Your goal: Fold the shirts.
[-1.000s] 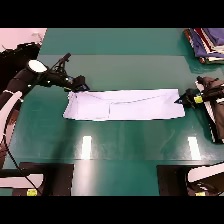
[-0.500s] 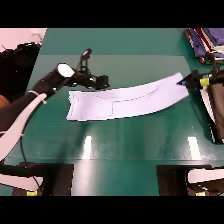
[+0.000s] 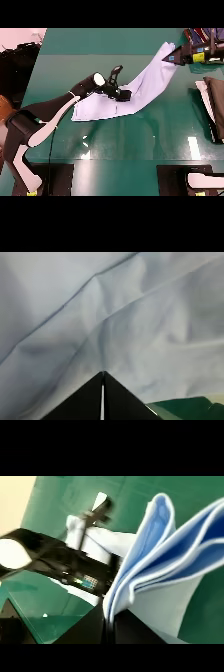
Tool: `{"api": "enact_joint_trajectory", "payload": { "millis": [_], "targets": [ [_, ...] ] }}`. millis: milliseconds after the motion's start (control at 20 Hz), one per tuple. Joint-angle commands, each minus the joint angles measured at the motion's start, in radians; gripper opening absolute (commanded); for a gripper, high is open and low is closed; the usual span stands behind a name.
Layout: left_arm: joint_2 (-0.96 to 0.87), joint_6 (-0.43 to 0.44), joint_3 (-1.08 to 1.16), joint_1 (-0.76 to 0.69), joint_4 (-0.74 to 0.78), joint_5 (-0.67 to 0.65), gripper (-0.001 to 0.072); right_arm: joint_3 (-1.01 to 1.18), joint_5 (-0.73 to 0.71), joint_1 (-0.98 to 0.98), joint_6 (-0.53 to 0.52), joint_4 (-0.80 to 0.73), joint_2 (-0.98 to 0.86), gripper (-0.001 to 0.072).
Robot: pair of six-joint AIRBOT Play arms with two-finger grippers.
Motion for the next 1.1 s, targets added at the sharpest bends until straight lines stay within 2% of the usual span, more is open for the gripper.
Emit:
{"api": "enact_joint_trajectory", "payload": {
  "millis": [0,250,500,650,800,950,1000,1050],
  "targets": [
    [-0.034,-0.022,0.016,-0.013,0.069,-0.038,0.0026,0.059,-0.030,0.098,0.018,0.005,0.004,0.0016],
    [-0.016,-0.031,0.039,0.038,0.122,-0.142,0.0026,0.067,-0.064,0.182,0.017,0.004,0.004,0.0016],
    [0.181,-0.027,0.042,0.222,0.213,-0.200,0.0026,0.067,-0.156,0.303,0.017,0.006,-0.007,0.0017],
    [0.352,-0.020,0.042,0.384,0.337,-0.276,0.0026,0.067,-0.266,0.462,0.017,0.006,-0.072,0.0017],
    [0.505,-0.020,0.042,0.528,0.443,-0.314,0.0027,0.068,-0.453,0.653,-0.021,0.053,-0.182,0.0042],
    [0.595,-0.020,0.042,0.632,0.452,-0.336,0.0027,0.068,-0.574,0.787,-0.137,0.055,-0.277,0.0498],
    [0.611,-0.020,0.042,0.652,0.452,-0.345,0.0027,0.068,-0.560,0.805,-0.143,0.055,-0.294,0.0588],
    [0.621,-0.019,0.042,0.666,0.452,-0.356,0.0027,0.067,-0.519,0.806,-0.144,0.054,-0.301,0.0603]
  ]
}}
